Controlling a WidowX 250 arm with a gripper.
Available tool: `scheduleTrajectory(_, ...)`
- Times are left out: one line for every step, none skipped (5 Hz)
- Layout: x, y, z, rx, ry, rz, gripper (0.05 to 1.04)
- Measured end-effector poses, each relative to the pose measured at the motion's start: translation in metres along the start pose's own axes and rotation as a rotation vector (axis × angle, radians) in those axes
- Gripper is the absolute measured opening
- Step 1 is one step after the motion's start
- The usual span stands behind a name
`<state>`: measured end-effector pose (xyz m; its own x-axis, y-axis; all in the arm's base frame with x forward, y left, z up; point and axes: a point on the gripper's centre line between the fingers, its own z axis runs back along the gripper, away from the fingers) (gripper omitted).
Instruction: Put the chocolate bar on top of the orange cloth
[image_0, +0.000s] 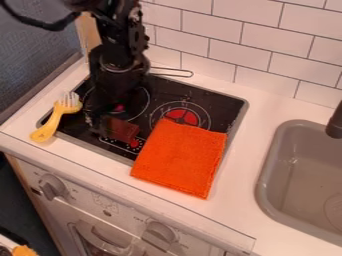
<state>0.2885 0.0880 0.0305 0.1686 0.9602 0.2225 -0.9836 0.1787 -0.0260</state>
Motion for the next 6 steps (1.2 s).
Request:
scheduleTrajectory(0.001,-0.006,-0.006,0.008,-0.006,0.005,0.999)
scheduleTrajectory(-0.003,-0.006,-0.018,0.031,-0.006,-0.035,0.999)
scheduleTrajectory(-0.002,-0.006,-0.019,0.032,-0.029,-0.046,0.999)
scheduleTrajectory(-0.004,-0.003,-0.022,0.029,-0.056,-0.056,0.952)
scheduleTrajectory(-0.008,-0.005,-0.022,0.016,-0.075,-0.058,0.674)
scheduleTrajectory(-0.009,-0.005,-0.021,0.013,-0.060,-0.062,0.588)
